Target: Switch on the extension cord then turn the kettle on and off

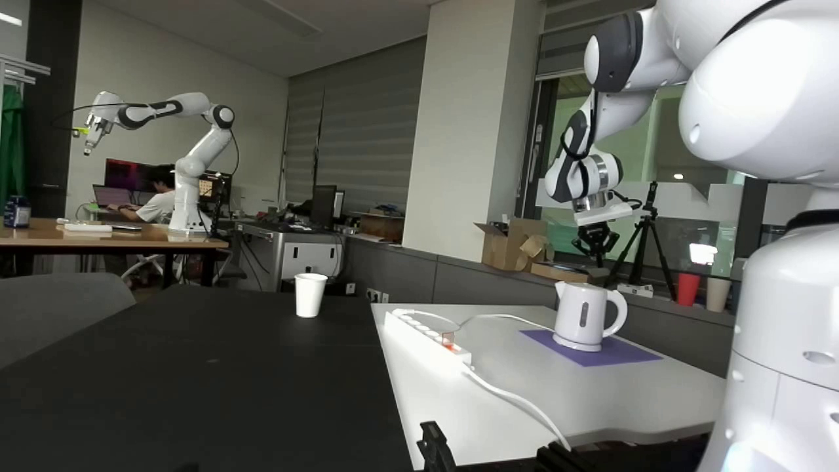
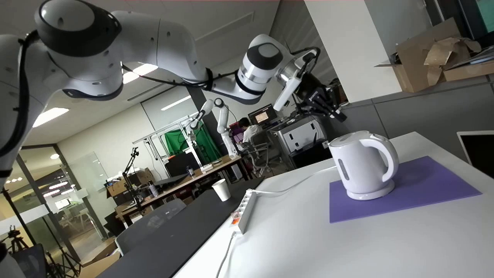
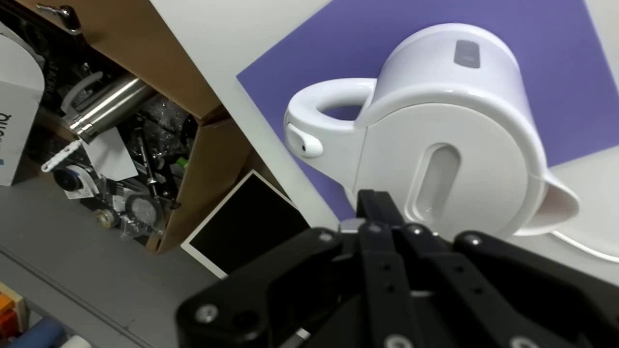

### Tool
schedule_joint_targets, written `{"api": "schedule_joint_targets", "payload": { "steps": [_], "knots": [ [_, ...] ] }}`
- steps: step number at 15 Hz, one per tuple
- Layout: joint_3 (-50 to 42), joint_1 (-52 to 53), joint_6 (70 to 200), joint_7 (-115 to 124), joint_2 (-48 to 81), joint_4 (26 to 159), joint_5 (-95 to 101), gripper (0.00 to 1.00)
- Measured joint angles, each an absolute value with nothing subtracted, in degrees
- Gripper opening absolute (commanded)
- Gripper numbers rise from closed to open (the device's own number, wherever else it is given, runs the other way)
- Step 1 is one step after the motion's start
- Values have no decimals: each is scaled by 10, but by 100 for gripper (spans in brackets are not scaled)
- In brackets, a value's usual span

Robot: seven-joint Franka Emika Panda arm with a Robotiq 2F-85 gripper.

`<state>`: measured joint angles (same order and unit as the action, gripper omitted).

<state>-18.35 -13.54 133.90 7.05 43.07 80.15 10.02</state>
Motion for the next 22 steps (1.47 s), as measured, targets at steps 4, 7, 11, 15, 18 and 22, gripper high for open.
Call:
{"api": "schedule_joint_targets", "payload": {
  "steps": [4,7,11,15,18,22],
  "knots": [
    [-201,-139,1293,101,473,743,101,0],
    [-212,-143,1251,115,494,707,103,0],
    [-217,-157,1214,128,519,668,103,0],
    [-216,-173,1206,137,552,636,102,0],
    [-215,-178,1211,141,573,619,99,0],
    [-215,-178,1223,147,588,604,91,0]
  ]
}}
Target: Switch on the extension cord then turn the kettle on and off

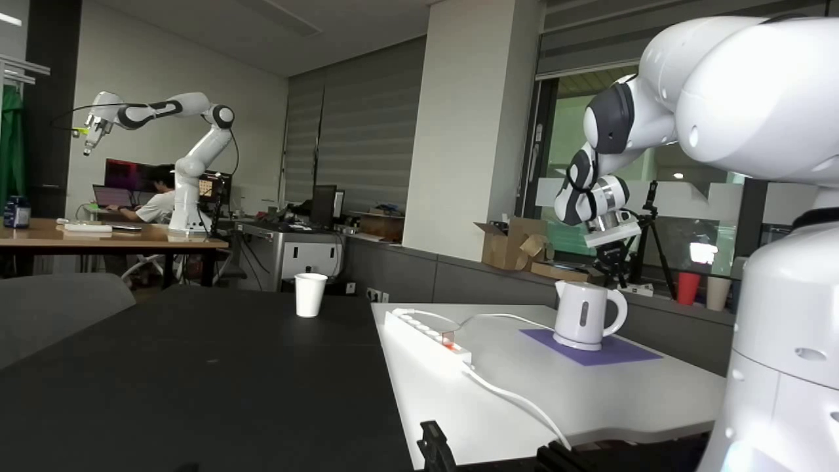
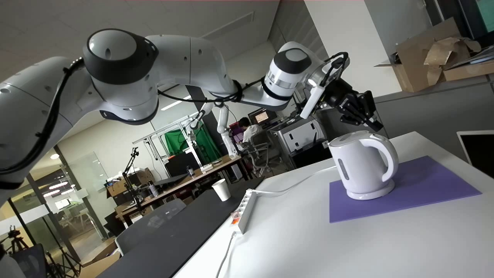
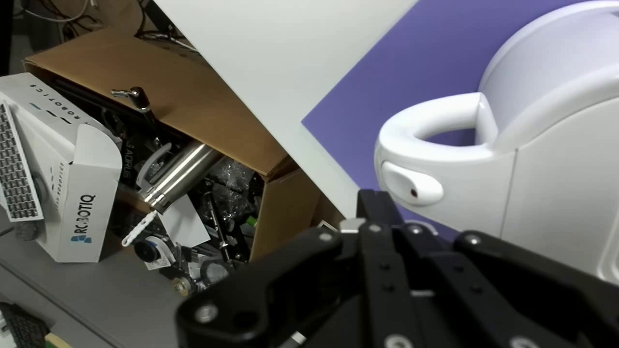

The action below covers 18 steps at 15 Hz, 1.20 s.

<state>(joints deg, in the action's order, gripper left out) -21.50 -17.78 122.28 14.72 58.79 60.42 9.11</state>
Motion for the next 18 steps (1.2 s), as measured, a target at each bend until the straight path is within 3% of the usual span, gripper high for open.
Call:
{"api": "schedule_joint_targets", "payload": {
  "steps": [18],
  "knots": [
    [-214,-182,1185,153,603,571,33,0]
  ]
}}
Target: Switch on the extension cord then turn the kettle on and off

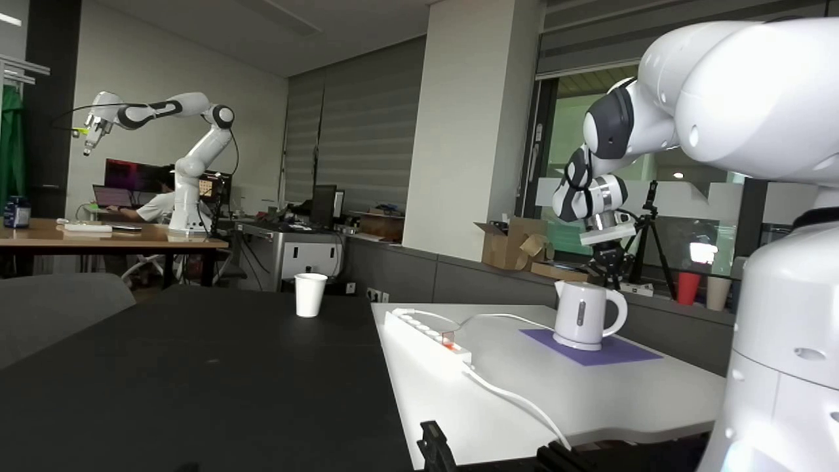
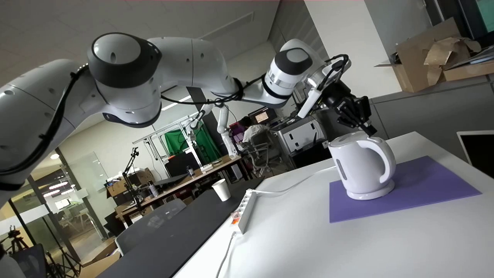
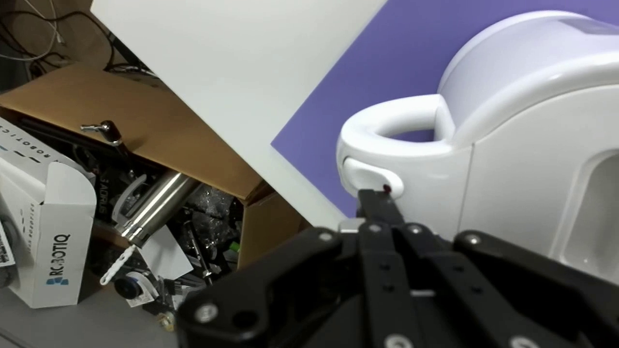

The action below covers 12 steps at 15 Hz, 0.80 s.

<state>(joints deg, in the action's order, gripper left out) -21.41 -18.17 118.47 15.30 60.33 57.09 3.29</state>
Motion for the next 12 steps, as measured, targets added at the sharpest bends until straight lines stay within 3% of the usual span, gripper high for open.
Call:
{"api": "schedule_joint_targets", "payload": {
  "steps": [12],
  "knots": [
    [-223,-167,1201,192,598,555,24,0]
  ]
}}
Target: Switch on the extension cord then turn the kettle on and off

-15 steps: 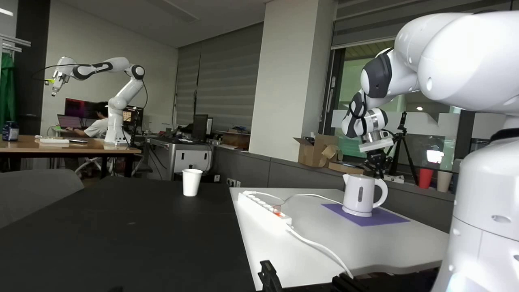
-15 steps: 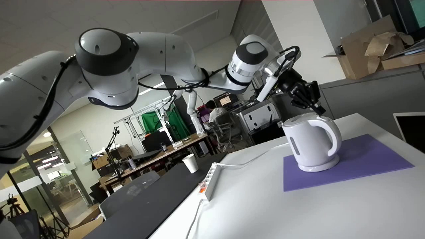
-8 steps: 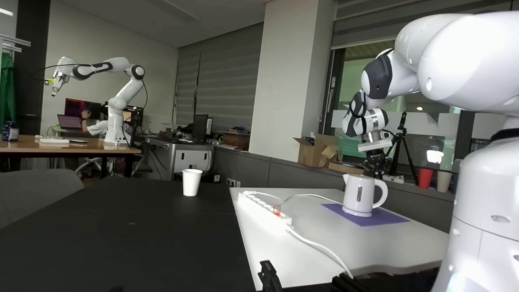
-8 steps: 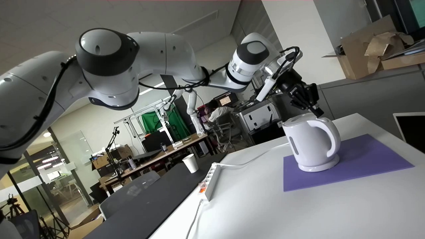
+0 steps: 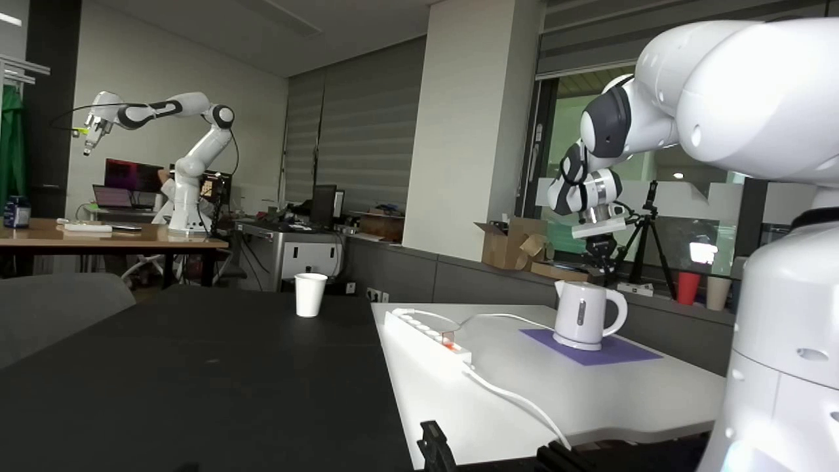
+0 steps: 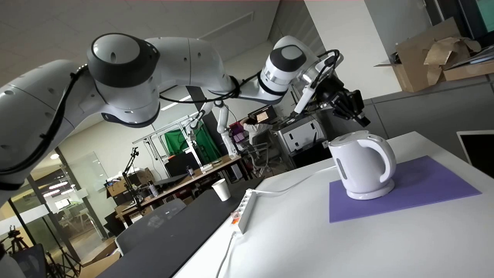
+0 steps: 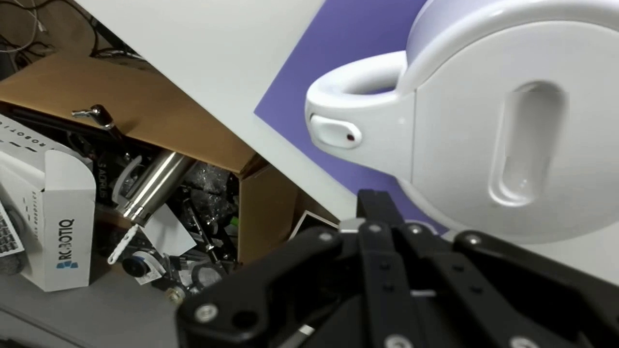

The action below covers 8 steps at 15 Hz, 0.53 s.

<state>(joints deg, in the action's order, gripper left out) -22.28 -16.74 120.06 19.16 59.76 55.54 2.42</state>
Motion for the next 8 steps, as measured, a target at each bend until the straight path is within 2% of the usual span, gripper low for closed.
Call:
{"api": "schedule_joint_targets", "payload": {
  "steps": [8],
  "knots": [
    [-255,-145,1189,192,566,554,27,0]
  ]
}}
